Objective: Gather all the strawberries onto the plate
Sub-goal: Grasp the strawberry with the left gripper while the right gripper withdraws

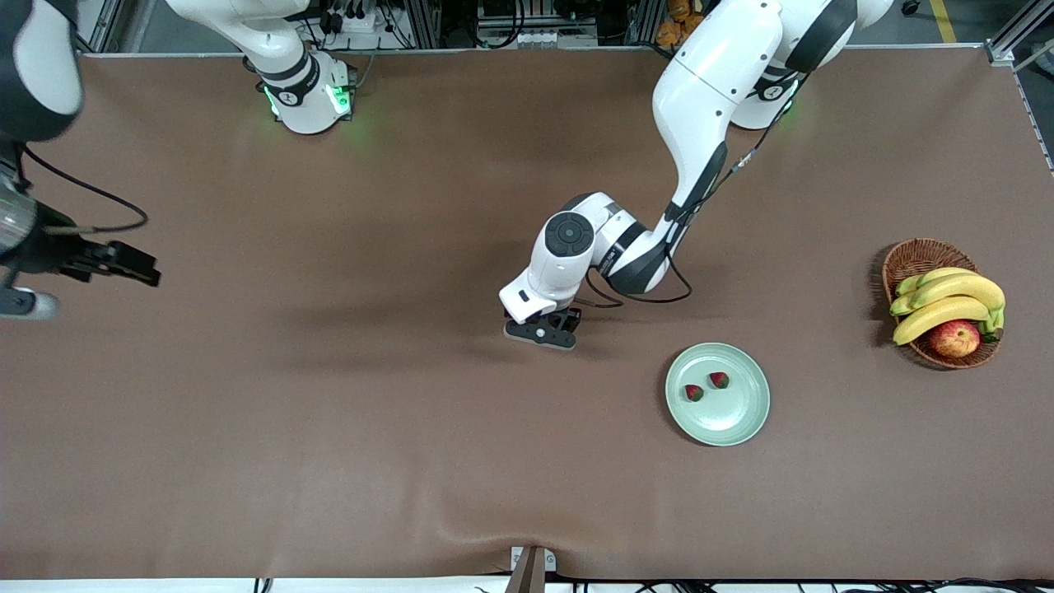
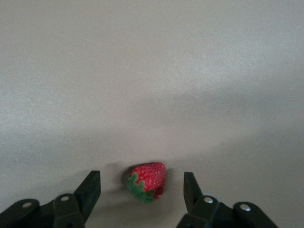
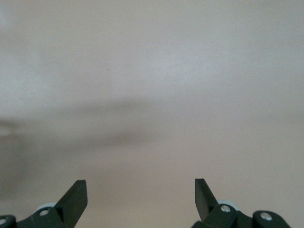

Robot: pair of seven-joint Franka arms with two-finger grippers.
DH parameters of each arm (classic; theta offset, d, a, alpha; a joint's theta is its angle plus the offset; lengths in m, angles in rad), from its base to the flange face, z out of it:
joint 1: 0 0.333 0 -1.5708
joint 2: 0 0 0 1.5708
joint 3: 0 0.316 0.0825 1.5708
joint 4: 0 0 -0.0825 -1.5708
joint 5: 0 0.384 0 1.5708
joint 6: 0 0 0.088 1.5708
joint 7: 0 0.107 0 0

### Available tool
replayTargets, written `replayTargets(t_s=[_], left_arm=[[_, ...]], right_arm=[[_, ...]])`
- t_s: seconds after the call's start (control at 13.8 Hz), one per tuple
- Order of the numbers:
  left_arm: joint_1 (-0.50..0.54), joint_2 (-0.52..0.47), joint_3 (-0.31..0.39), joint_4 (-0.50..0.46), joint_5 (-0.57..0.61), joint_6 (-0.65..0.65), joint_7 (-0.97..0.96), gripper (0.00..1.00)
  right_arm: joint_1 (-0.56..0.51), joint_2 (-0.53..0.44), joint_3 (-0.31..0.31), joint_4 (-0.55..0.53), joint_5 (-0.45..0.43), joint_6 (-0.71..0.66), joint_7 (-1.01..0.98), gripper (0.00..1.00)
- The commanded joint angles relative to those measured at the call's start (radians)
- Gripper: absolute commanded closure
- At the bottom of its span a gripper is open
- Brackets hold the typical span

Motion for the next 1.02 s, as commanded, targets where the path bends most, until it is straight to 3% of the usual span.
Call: replayTargets(t_s=[0.0, 0.22, 0.29, 0.44, 0.65, 0.94], left_arm=[[-0.01, 0.015, 0.01, 0.017, 0.035, 0.007, -0.028, 0.27], [-0.01, 0.016, 0.01, 0.014, 0.034, 0.007, -0.027, 0.56], [-0.01, 0.015, 0.01, 0.014, 0.034, 0.007, -0.026, 0.67], [-0.01, 0.015, 0.01, 0.014, 0.034, 0.007, -0.027, 0.77], [-0.002, -0.005, 0.01, 0.019, 0.034, -0.005, -0.026, 1.0], [0.087, -0.108, 0.021, 0.022, 0.037, -0.123, 0.047, 1.0]], right_arm=[[-0.036, -0.074, 0.028, -0.037, -0.014, -0.044, -0.028, 0.0], [-0.103, -0.112, 0.109, -0.037, -0.014, -0.09, -0.028, 0.0], [-0.107, -0.123, 0.111, -0.037, -0.015, -0.104, -0.028, 0.0], [-0.105, -0.135, 0.108, -0.035, -0.017, -0.132, -0.028, 0.0], [-0.107, -0.14, 0.107, -0.024, -0.017, -0.16, -0.028, 0.0], [-0.116, -0.152, 0.094, -0.017, -0.017, -0.179, -0.028, 0.0]])
